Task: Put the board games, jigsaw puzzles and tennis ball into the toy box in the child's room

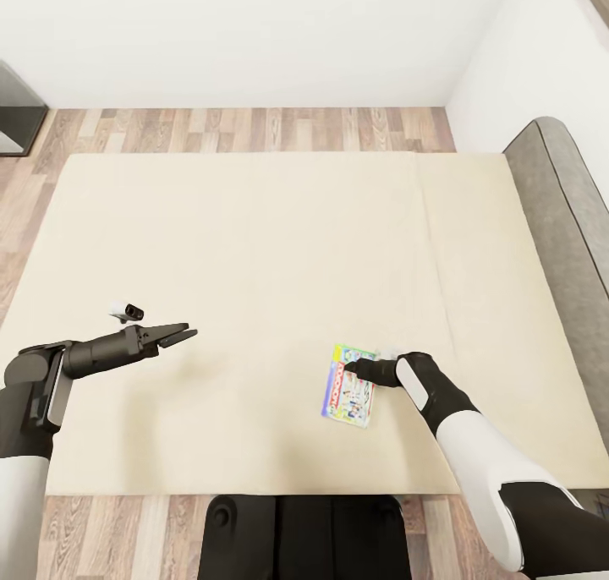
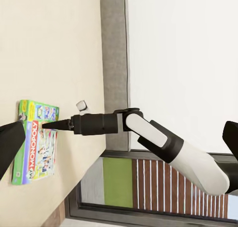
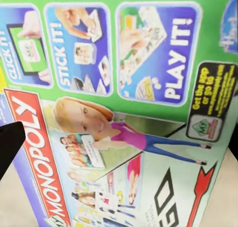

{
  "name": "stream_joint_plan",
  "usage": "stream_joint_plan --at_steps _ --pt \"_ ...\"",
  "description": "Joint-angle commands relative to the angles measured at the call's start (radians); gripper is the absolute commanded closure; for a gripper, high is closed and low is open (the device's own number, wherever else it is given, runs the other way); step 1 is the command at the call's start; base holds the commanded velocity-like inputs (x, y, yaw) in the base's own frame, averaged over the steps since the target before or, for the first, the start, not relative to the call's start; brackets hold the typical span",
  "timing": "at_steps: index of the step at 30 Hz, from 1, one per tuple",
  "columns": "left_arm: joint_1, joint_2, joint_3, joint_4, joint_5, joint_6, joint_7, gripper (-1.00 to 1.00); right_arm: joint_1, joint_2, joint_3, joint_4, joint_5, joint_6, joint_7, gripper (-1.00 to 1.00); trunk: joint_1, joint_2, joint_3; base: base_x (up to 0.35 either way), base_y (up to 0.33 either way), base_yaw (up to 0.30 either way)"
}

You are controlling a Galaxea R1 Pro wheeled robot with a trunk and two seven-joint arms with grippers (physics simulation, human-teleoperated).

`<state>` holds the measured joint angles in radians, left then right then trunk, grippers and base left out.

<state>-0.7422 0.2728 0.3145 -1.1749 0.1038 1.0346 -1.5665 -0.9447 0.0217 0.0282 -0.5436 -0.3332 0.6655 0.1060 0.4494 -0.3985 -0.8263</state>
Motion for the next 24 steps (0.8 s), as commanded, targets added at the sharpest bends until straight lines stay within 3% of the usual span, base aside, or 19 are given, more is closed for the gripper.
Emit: stream_joint_plan --at_steps 1,24 --pt "0.0 0.0 0.0 0.0 -0.001 0.01 -0.004 -1.0 0.0 0.0 0.001 -0.001 0.003 0.004 0.003 -1.0 0.001 -0.002 -0.001 0.0 0.015 0.0" --pt "0.0 0.0 -0.001 0.0 -0.001 0.011 -0.004 -1.0 0.0 0.001 0.001 -0.001 0.003 0.004 0.003 -1.0 0.001 -0.002 -0.001 0.0 0.045 0.0"
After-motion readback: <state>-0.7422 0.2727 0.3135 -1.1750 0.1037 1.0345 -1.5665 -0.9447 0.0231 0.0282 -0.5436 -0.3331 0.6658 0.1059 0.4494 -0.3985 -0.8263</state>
